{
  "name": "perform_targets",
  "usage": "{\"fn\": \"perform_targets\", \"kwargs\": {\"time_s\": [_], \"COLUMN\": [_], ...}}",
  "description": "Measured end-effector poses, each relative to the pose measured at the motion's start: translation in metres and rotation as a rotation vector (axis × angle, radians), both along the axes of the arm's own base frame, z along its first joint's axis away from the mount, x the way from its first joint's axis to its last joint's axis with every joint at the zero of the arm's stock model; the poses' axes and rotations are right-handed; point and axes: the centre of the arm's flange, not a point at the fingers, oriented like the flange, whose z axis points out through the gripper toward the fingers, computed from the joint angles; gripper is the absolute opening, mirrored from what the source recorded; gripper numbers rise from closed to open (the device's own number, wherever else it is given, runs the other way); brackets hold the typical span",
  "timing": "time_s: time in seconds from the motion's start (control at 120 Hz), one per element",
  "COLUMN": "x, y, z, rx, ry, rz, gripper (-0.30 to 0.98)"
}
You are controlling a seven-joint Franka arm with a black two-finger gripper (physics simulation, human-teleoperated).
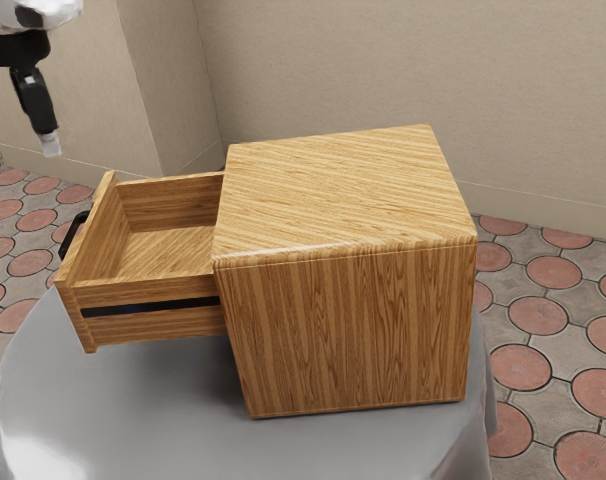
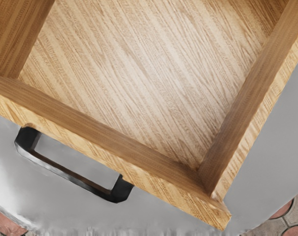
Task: Push the drawer handle with one arm to close the drawer
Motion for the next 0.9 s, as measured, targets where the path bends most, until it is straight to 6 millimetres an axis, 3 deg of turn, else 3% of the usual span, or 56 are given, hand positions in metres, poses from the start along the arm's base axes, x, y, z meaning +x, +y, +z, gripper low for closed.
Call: {"fn": "perform_targets", "kwargs": {"time_s": [0.092,0.167,0.25,0.367,0.525,0.667,0.9], "x": [-0.005,-0.001,0.012,0.019,0.035,0.036,0.031], "y": [0.051,0.067,0.079,0.102,0.112,0.117,0.139], "z": [-0.055,-0.08,-0.101,-0.114,-0.142,-0.167,-0.175], "rx": [-0.012,-0.022,-0.025,-0.026,-0.024,-0.018,0.014], "ry": [0.022,-0.002,-0.03,-0.079,-0.096,-0.099,-0.118], "rz": [-0.013,-0.079,-0.16,-0.246,-0.382,-0.482,-0.575], "gripper": [0.68,0.68,0.59,0.34,0.08,-0.02,-0.08]}}
